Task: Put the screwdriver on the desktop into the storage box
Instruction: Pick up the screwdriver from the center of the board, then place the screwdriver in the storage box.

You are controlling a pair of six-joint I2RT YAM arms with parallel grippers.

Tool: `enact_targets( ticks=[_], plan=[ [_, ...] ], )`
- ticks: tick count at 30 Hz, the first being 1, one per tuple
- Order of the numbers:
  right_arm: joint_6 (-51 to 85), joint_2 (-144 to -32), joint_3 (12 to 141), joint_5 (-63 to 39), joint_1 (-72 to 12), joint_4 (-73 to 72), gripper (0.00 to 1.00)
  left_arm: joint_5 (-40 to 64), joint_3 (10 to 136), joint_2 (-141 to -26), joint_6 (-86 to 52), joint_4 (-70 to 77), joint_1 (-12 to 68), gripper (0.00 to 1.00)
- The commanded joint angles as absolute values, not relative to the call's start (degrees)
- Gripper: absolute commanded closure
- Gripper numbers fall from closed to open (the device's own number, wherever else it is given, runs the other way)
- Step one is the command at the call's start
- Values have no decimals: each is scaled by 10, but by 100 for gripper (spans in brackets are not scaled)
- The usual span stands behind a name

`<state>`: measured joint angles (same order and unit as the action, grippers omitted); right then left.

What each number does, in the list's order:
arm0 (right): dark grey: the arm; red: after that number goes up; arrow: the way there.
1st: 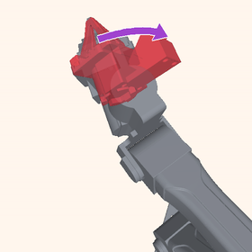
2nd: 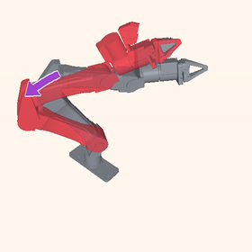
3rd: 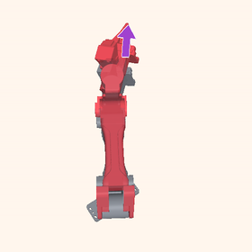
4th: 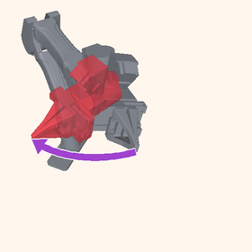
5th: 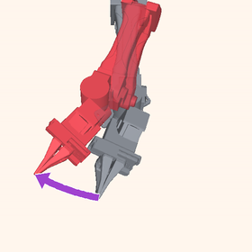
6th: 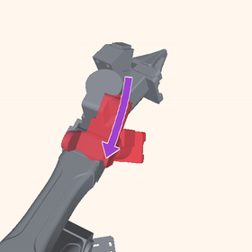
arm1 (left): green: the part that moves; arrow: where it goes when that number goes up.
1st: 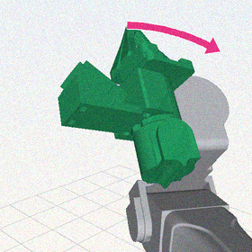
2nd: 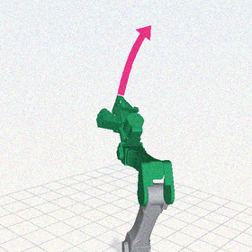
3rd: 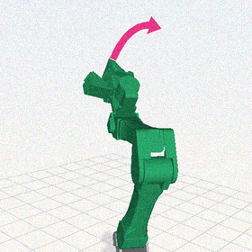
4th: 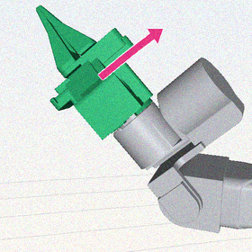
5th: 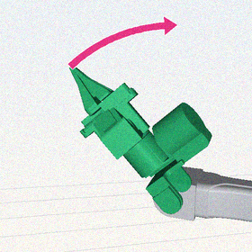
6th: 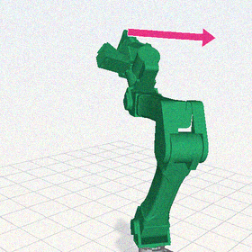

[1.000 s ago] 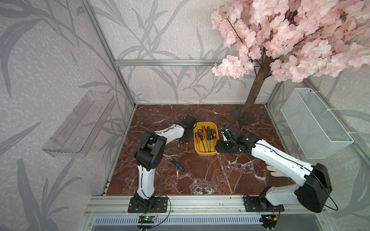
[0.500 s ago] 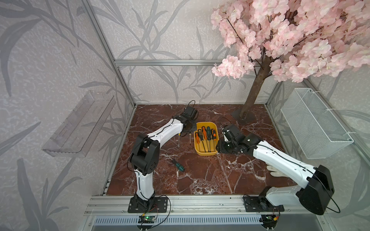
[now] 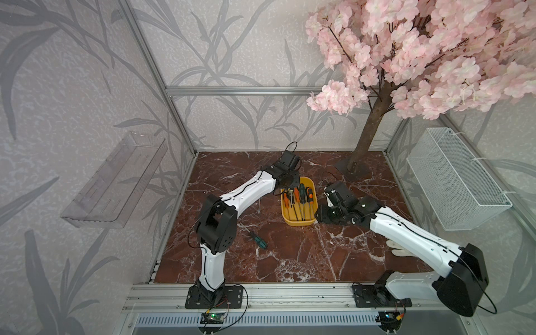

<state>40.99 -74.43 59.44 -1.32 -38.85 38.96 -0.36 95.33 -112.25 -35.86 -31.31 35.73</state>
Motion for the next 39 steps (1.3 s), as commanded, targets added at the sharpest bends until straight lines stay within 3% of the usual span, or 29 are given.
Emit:
enact_targets(
  ticks=[1,28,35,39],
  plan=[
    [415,-726,586,-5,-383,391,52,2,956,-1144,-379,-286,364,74],
    [414,-723,575,-11,-369,393,52,-6,862,-1186,-422,-199,376,72],
    [416,-724,577,-12,-368,392,52,-2,866,-1181,-417,-201,378,52],
    [417,-724,579,-14,-368,393,52,-8,881,-1172,-406,-219,378,50]
  ],
)
